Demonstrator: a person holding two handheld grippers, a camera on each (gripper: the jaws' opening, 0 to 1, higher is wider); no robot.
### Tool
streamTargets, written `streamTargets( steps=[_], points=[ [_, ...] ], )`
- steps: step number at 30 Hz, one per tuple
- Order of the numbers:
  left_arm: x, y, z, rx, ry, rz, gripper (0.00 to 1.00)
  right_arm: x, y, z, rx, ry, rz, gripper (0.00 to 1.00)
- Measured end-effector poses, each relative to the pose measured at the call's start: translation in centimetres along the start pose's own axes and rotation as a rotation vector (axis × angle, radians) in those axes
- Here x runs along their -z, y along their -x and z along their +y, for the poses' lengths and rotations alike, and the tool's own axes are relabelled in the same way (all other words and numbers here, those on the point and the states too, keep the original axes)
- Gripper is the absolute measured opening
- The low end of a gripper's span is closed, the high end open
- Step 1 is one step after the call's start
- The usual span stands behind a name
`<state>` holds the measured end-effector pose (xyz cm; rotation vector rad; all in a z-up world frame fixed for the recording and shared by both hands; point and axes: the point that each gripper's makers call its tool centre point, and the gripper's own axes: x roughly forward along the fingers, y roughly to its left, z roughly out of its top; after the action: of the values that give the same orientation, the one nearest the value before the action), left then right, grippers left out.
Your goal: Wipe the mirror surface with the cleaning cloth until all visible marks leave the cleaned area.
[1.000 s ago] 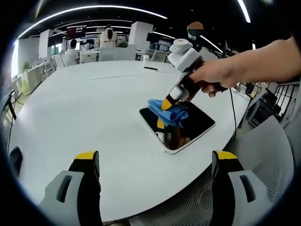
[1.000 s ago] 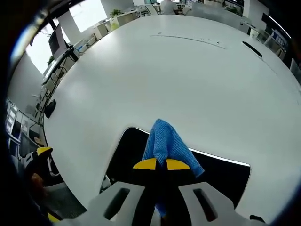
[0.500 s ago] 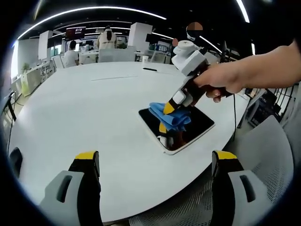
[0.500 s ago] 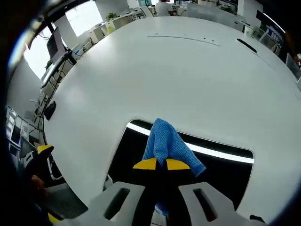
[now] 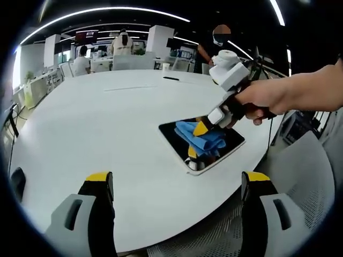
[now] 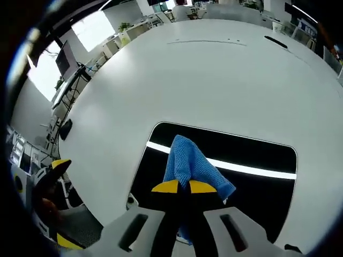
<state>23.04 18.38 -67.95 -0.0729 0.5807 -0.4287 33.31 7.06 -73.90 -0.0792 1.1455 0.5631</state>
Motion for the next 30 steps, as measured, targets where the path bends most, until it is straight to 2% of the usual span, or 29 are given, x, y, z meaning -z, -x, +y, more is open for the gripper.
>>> streamTargets(
  steps=[8, 11, 16, 30],
  points=[
    [0.1, 0.1, -0.2, 0.002, 0.003, 0.005, 0.98, 1.1, 0.4, 0.7, -0.013, -0.033, -0.037, 0.00],
    [0.1, 0.1, -0.2, 0.003, 0.002, 0.007, 0.98, 1.2, 0.6, 0.9, 0.009, -0.021, -0.070, 0.00],
    [0.0, 0.2, -0.3, 0.003, 0.006, 0.007, 0.98, 2.3, 1.0, 1.4, -0.004, -0.024, -0.055, 0.00],
    [-0.1, 0.2, -0.5, 0.010, 0.005, 0.003, 0.99, 4.4, 1.7, 2.2, -0.022, -0.028, -0.067, 0.00]
  ],
)
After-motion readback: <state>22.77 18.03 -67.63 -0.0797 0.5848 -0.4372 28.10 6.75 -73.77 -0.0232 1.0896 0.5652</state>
